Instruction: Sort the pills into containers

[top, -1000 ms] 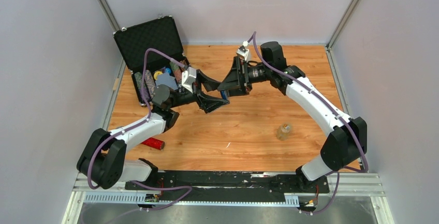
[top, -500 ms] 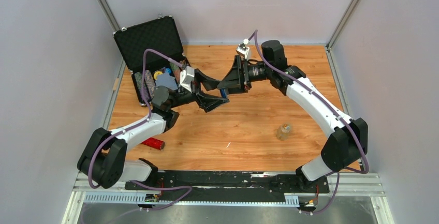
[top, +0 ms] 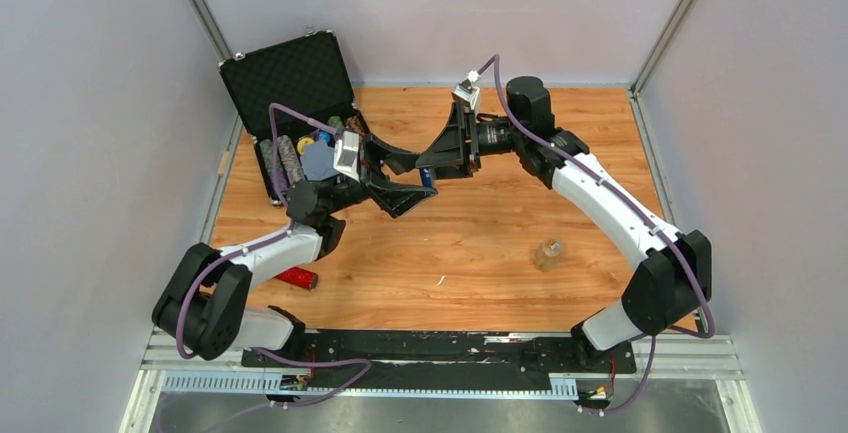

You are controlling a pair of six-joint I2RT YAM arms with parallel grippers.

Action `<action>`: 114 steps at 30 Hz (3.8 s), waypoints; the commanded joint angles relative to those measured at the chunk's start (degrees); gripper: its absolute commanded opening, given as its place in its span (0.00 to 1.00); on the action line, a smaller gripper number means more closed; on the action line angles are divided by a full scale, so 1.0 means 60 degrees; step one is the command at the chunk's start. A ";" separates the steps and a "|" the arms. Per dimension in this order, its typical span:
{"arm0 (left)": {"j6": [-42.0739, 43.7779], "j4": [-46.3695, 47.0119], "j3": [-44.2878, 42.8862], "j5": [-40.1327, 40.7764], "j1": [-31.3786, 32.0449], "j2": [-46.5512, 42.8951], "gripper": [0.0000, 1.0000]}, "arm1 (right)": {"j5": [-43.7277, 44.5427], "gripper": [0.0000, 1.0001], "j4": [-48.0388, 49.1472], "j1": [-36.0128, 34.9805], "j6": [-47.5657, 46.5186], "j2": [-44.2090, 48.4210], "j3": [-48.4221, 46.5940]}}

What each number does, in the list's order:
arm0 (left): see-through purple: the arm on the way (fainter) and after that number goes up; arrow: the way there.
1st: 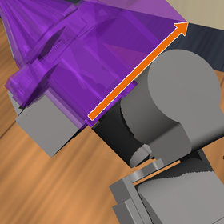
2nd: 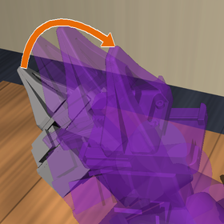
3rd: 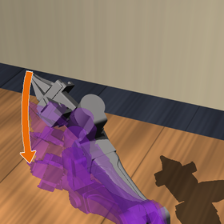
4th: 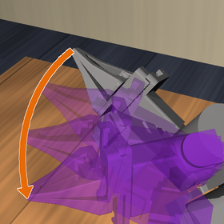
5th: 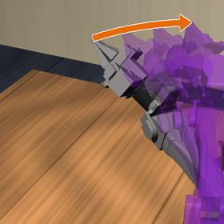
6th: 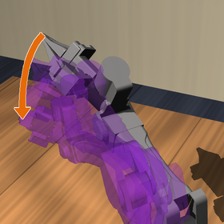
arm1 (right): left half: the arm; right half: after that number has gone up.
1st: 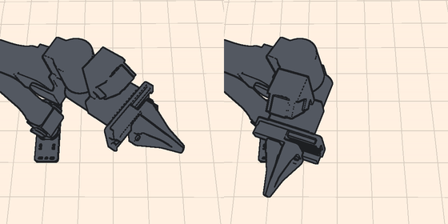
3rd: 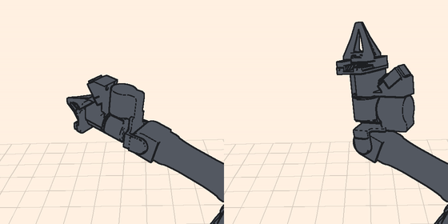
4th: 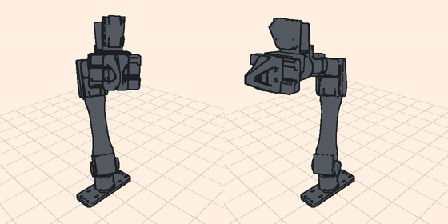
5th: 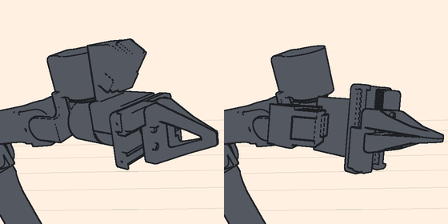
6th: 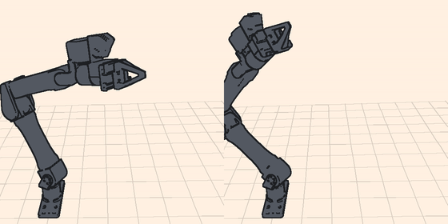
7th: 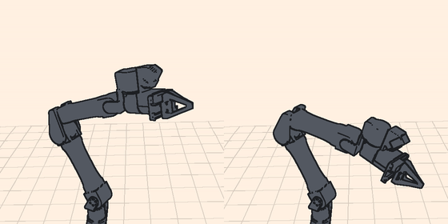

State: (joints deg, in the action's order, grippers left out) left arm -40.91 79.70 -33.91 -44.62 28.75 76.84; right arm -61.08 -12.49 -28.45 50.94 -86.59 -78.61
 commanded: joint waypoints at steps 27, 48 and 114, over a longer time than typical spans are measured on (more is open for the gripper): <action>-0.1253 0.1204 -0.0020 0.0163 -0.0772 -0.0586 0.00 | -0.1657 0.33 0.3200 0.0932 0.1201 0.1274 0.1659; -0.0627 -0.0313 -0.0530 0.0058 -0.0778 -0.0158 0.46 | 0.0369 0.37 -0.0739 0.0903 -0.0471 0.0685 0.0563; -0.0542 -1.0069 -0.1185 0.1998 -0.0932 0.3492 0.47 | 0.4485 0.34 -0.0549 -0.0282 -0.2233 -0.3469 0.1405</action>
State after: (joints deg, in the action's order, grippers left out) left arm -44.73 21.15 -40.53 -34.48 23.18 96.99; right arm -32.53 -19.35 -29.52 36.99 -107.63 -70.13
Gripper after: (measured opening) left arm 0.491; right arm 0.746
